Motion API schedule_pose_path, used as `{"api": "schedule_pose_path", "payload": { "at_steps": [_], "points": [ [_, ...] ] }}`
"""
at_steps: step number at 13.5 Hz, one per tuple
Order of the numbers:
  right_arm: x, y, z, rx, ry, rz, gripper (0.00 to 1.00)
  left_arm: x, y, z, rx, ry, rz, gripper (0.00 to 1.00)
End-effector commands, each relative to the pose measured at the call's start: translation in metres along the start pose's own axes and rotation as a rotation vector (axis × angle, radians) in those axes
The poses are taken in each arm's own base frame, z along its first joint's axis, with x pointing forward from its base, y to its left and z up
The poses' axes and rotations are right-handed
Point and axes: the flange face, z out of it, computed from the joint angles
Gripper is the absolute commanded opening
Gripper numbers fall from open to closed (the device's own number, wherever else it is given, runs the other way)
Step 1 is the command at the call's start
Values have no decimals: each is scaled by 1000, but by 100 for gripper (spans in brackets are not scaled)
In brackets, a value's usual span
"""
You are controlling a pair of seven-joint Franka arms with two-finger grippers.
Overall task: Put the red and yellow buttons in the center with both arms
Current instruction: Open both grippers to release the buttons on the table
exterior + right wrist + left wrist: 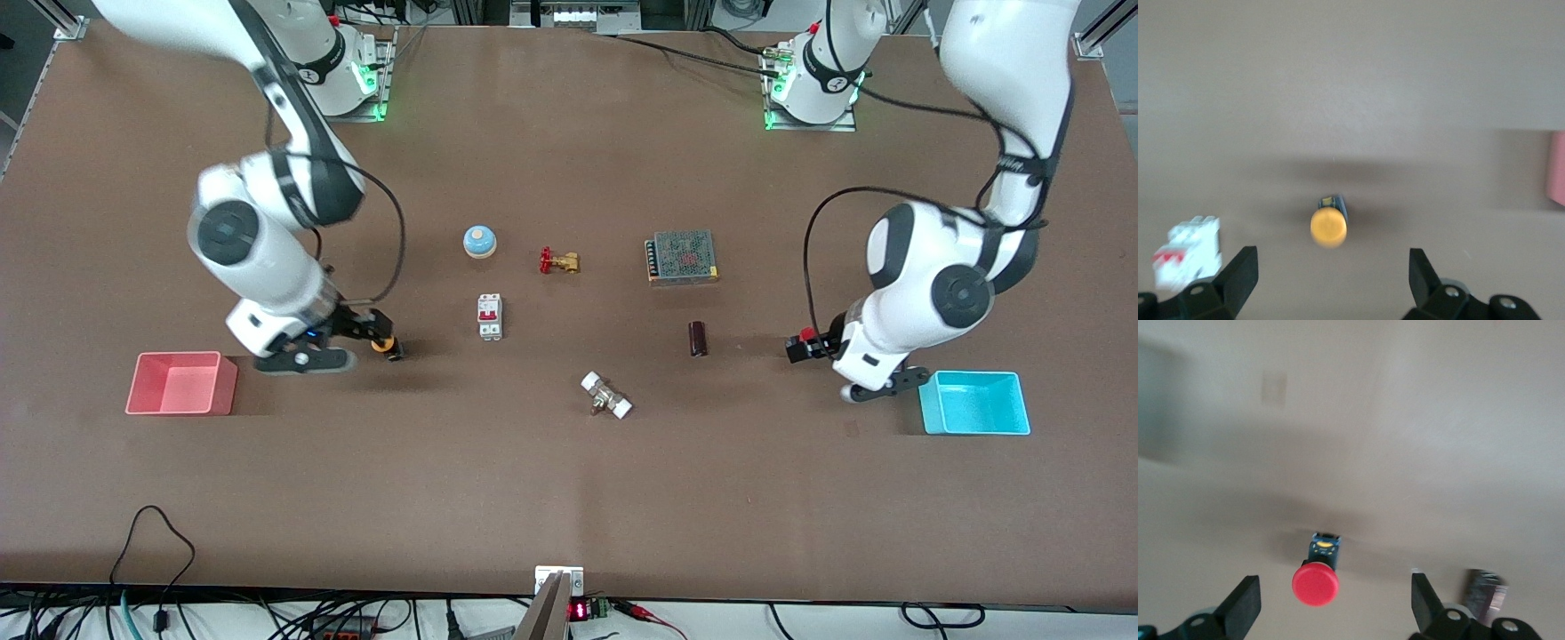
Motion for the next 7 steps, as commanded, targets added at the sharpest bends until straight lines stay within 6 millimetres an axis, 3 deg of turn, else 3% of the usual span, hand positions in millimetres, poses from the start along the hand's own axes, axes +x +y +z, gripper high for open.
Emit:
{"api": "schedule_pose_path", "payload": {
  "at_steps": [1, 2, 4, 5, 7],
  "points": [
    [-17, 71, -120, -4, -47, -35, 100, 2, -6, -73, -34, 99, 77, 100],
    [-21, 99, -145, -12, -77, -34, 100, 8, -18, -92, -40, 131, 87, 100],
    [-28, 133, -182, -18, -103, -27, 100, 14, -37, -117, -45, 170, 100, 100],
    [-33, 144, -193, -19, -89, -9, 100, 20, -48, -132, -43, 193, 121, 100],
    [-36, 161, -194, -16, -91, 26, 100, 28, -63, -158, -33, 182, 170, 100]
  ]
}}
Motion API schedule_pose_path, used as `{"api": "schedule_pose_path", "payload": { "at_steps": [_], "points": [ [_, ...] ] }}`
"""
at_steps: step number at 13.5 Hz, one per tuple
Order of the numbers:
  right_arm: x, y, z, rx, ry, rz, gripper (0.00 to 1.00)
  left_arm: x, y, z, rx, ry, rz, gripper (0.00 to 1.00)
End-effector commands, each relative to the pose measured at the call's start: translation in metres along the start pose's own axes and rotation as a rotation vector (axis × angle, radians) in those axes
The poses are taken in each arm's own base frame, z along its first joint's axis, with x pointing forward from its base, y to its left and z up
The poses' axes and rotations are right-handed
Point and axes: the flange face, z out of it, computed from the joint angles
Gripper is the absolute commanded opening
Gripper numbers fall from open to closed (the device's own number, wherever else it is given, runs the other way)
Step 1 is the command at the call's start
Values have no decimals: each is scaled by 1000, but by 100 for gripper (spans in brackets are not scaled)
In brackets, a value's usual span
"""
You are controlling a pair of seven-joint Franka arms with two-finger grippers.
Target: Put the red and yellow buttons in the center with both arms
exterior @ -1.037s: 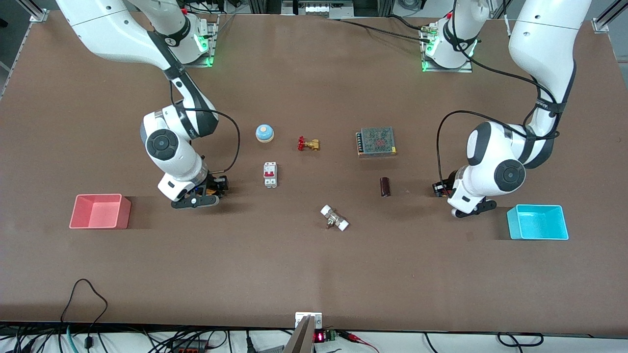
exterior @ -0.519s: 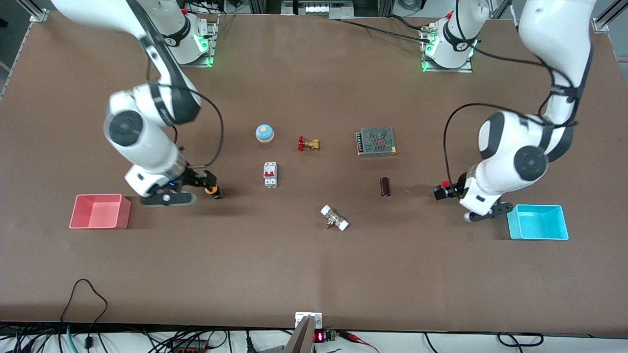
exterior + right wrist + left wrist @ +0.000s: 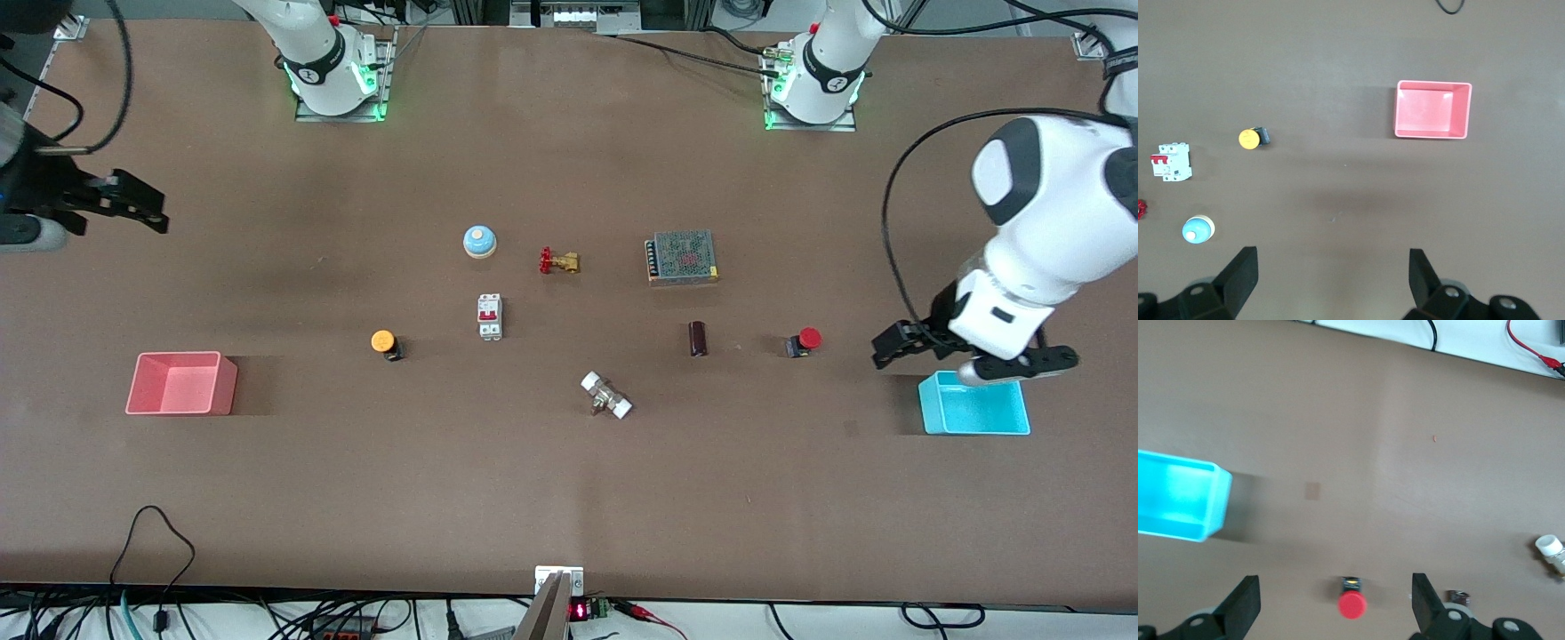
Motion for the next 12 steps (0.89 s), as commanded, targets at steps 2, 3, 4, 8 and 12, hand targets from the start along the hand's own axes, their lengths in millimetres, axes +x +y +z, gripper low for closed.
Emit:
{"api": "schedule_pose_path", "payload": {
  "at_steps": [2, 3, 4, 8, 12],
  "points": [
    [6, 5, 12, 18, -32, 15, 100, 14, -14, -50, 2, -36, 54, 100],
    [8, 5, 17, 18, -38, 16, 100, 14, -15, -67, 5, -54, 54, 100],
    [9, 6, 17, 21, -32, 21, 100, 12, -16, -87, 29, -65, 64, 100],
    [14, 2, 21, 78, -21, 33, 100, 5, -20, -135, 58, -114, 44, 100],
    [14, -1, 21, 77, -22, 27, 100, -3, -32, -151, 10, -136, 35, 100]
  ]
}}
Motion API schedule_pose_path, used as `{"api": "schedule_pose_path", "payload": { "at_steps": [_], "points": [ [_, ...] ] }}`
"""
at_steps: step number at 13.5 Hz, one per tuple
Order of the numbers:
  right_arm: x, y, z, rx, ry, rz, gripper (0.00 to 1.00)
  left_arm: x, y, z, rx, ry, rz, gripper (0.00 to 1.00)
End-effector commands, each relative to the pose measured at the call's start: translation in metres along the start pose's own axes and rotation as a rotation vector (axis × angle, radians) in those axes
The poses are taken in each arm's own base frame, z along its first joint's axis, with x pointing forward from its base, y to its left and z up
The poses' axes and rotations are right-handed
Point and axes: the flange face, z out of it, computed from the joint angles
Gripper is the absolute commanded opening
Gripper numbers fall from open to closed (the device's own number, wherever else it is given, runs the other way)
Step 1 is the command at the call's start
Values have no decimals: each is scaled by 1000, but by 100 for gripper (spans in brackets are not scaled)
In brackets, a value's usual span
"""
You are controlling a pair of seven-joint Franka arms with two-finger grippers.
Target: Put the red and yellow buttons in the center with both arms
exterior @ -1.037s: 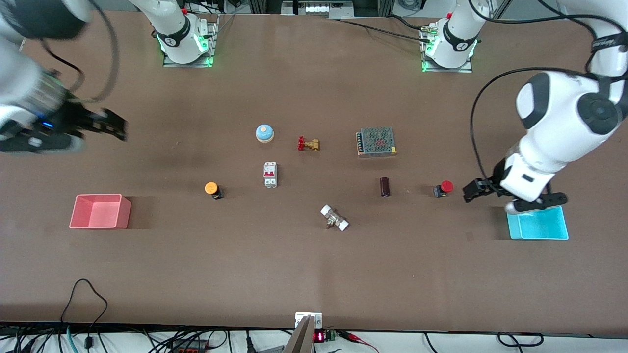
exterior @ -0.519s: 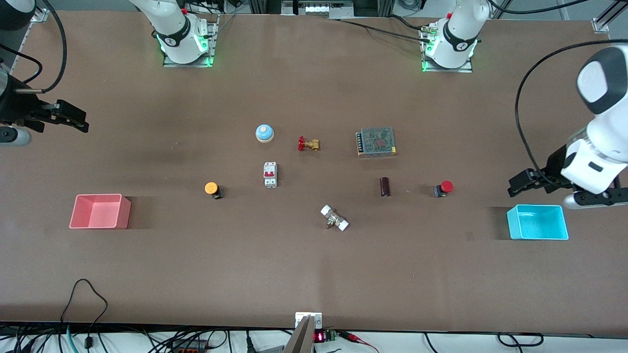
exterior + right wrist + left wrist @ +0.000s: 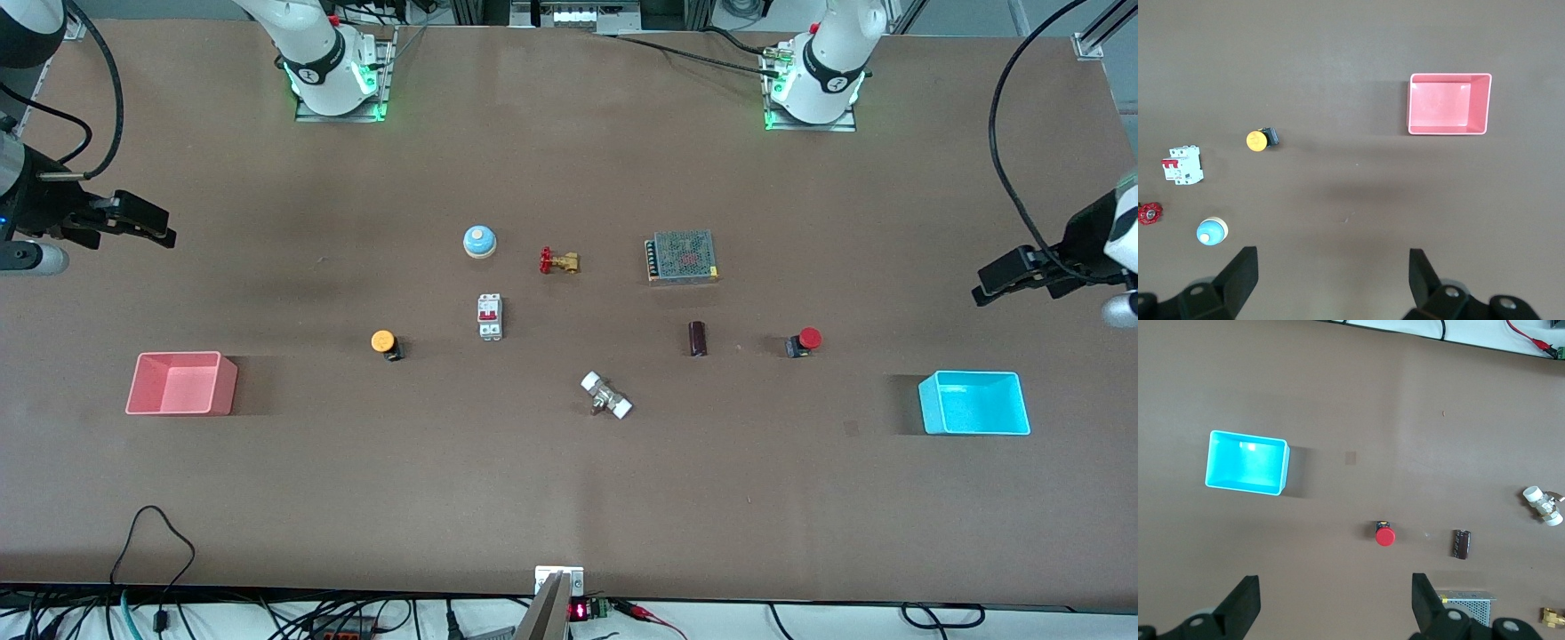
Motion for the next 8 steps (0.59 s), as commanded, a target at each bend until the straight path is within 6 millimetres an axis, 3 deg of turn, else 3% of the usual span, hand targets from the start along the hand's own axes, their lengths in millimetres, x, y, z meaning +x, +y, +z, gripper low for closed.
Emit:
{"api": "schedule_pose_path", "payload": {
  "at_steps": [1, 8],
  "points": [
    [1, -4, -3, 20, 9, 7, 100, -12, 0, -13, -11, -32, 26, 100],
    [-3, -3, 2, 20, -8, 7, 100, -20, -4, -14, 0, -69, 78, 100]
  ]
}}
